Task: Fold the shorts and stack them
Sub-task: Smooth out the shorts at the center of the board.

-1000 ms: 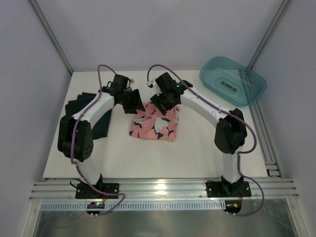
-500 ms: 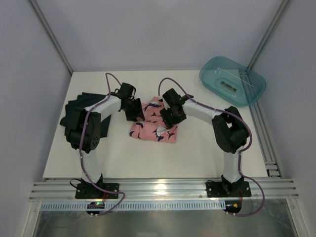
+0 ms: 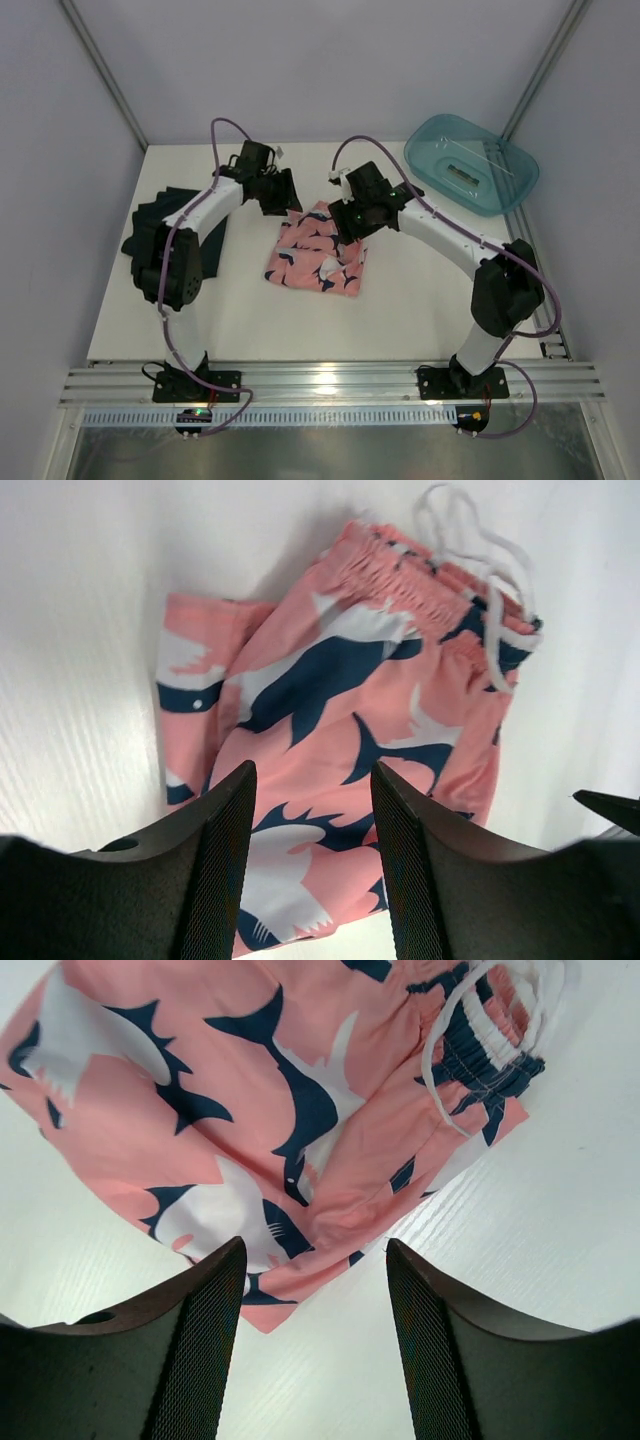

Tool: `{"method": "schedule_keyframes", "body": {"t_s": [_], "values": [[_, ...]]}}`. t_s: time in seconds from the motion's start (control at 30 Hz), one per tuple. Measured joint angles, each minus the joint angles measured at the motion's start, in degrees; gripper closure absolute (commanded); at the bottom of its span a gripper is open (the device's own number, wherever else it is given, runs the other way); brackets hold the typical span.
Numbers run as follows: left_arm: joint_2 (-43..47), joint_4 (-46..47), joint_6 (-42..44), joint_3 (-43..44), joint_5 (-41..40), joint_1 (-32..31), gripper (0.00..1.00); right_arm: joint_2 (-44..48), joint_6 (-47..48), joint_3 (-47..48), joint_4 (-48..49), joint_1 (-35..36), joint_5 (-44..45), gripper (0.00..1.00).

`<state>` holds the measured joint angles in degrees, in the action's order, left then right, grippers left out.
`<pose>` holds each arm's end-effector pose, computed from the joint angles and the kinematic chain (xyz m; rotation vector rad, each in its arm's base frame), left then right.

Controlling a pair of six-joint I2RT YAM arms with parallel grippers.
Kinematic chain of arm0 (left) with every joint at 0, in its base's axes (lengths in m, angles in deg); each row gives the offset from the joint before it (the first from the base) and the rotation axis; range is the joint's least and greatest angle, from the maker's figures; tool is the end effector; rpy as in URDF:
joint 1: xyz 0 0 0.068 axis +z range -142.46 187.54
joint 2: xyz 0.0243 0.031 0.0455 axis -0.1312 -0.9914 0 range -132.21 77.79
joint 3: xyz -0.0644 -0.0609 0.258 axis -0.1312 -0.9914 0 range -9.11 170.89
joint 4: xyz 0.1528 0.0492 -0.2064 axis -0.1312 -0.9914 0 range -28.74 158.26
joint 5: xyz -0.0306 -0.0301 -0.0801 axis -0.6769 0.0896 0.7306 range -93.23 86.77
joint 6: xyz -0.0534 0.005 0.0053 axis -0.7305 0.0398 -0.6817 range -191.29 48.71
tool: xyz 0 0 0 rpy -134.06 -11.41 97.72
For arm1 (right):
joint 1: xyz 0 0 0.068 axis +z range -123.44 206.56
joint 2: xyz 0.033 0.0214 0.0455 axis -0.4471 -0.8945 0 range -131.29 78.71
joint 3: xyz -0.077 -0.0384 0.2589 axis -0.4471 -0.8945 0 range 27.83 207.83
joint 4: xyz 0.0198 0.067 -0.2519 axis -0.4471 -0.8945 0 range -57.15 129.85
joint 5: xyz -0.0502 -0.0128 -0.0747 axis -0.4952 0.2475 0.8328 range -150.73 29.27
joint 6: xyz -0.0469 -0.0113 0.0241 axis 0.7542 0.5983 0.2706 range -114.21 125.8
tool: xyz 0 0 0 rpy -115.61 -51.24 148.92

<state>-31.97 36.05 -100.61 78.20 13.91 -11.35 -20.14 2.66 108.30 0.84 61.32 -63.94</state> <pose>0.3950 -0.1462 0.2358 -0.1123 2.6119 -0.6991 0.3036 0.2132 0.2618 -0.7299 2.4988 0.3161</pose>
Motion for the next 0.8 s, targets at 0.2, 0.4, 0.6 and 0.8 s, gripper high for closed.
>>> {"method": "schedule_keyframes", "body": {"t_s": [0.2,0.4,0.6,0.8], "values": [[-5.4,0.5,4.2,7.2,2.8,-0.2,0.49,1.1,-2.1,0.7,2.7,-3.1,-2.8,0.48],[-13.5,0.7,6.1,7.9,4.9,-0.2,0.72,-1.7,-5.1,-1.9,9.8,-9.6,-5.2,0.49],[-15.8,2.4,6.0,7.9,5.4,-0.1,0.92,-8.3,-7.6,-4.6,15.4,-10.5,-6.1,0.50],[-15.6,4.3,5.3,8.0,5.0,0.5,0.62,-10.6,-9.5,-6.1,17.1,-11.0,-5.9,0.50]]}}
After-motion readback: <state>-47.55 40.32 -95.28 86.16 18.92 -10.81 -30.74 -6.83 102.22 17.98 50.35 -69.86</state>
